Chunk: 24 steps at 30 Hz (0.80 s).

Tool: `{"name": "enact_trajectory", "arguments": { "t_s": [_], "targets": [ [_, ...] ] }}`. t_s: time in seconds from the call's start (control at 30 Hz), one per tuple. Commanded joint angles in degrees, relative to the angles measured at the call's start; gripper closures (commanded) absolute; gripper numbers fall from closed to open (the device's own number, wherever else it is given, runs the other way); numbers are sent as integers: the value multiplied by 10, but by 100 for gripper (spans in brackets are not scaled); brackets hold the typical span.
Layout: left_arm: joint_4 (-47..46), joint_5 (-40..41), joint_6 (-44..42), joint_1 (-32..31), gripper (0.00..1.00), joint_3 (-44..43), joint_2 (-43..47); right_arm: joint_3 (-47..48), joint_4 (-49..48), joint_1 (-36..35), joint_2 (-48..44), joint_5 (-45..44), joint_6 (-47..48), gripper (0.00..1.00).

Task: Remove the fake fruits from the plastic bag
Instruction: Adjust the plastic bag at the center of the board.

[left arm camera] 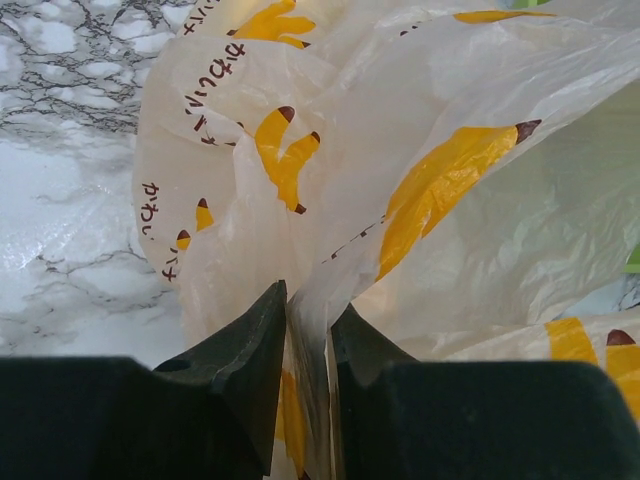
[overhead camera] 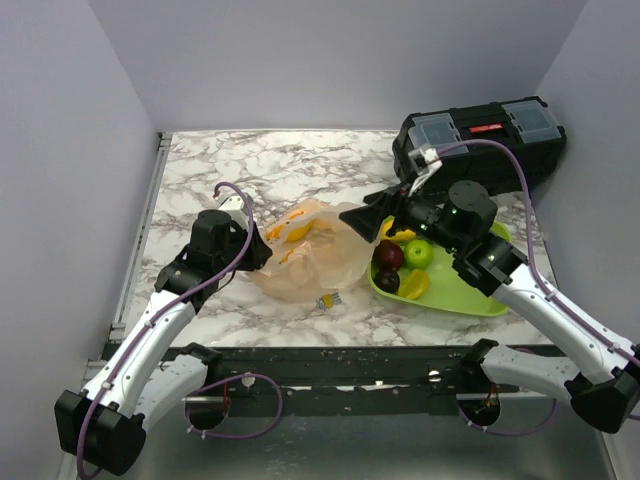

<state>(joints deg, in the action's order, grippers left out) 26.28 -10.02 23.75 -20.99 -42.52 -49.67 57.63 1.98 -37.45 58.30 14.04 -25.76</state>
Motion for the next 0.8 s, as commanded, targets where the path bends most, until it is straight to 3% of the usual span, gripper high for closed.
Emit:
{"name": "enact_trajectory", "arguments": {
  "t_s": [0.0,0.1,0.2,0.5,0.57,0.77],
  "targets": [
    [-12,-13,-2,3,79,-3,-4,38,-3,-85,49,27,57,2],
    [-8,-10,-1,3,81,-10,-11,46,7,-175,93,-5,100,2],
    [-5,-10,1,4,82,-15,-13,31,2,-220,127,-51,111,3],
    [-4,-23,9,3,86,-21,-15,-9,-10,-234,156,-138,168,4],
    [-5,-27,12,3,87,-24,-18,-7,-14,-235,167,-134,171,8],
    [-10,-29,19,4,88,-25,-20,-5,-60,-261,203,-102,163,33]
  ]
}}
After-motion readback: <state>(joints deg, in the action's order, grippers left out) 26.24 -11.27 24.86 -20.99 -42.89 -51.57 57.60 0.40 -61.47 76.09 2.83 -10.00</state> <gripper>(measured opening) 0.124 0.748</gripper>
